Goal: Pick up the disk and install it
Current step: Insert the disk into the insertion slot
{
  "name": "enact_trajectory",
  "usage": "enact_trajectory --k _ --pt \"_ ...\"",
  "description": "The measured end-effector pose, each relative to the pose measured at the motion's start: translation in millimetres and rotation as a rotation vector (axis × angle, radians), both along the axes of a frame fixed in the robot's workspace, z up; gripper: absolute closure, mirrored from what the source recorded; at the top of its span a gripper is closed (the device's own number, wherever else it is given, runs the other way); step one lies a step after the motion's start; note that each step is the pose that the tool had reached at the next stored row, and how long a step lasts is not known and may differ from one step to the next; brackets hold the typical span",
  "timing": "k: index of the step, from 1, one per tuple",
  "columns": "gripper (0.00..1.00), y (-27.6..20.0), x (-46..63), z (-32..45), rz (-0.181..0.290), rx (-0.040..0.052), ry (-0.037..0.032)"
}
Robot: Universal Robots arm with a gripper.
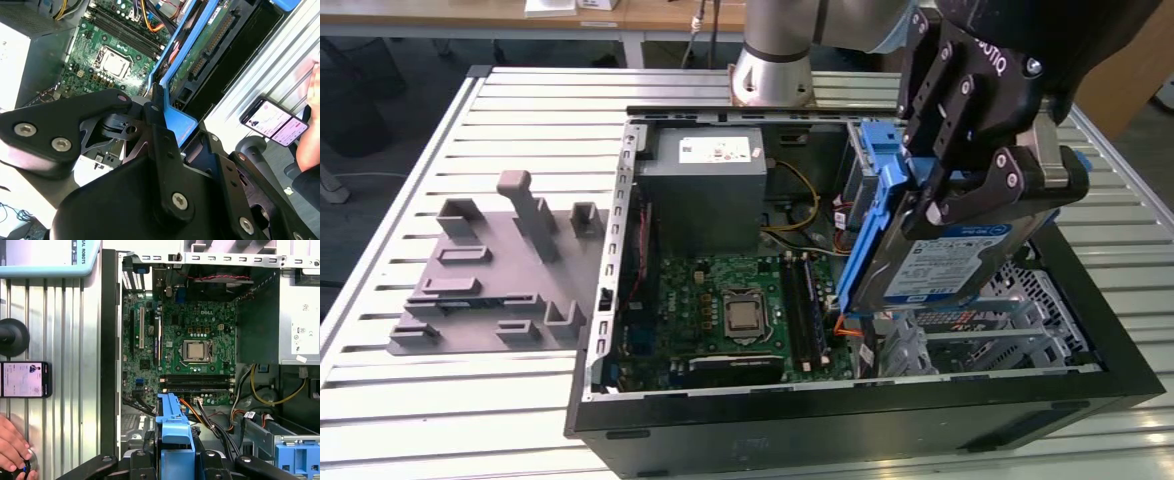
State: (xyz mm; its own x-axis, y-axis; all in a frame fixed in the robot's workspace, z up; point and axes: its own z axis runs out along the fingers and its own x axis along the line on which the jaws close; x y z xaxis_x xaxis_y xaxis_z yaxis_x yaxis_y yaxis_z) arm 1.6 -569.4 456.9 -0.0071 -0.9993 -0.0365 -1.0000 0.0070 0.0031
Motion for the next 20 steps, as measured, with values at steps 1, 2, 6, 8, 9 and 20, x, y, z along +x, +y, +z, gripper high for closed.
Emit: enact_trajectory --k 1,2,6,8,9,20 --pt "0.64 0.0 0.4 0.0 0.000 0.0000 0.0000" --pt "0.64 0.0 0.8 -0.1 0.000 0.0001 0.0000" --pt "0.64 0.0 1.6 -0.1 0.000 0.0001 0.0000" --pt "0.64 0.0 1.9 -0.1 0.000 0.0001 0.0000" --pt "0.64 0.0 2.4 -0.1 0.000 0.0001 0.0000" --pt "0.64 -0.1 11.2 -0.6 0.000 0.0001 0.0000"
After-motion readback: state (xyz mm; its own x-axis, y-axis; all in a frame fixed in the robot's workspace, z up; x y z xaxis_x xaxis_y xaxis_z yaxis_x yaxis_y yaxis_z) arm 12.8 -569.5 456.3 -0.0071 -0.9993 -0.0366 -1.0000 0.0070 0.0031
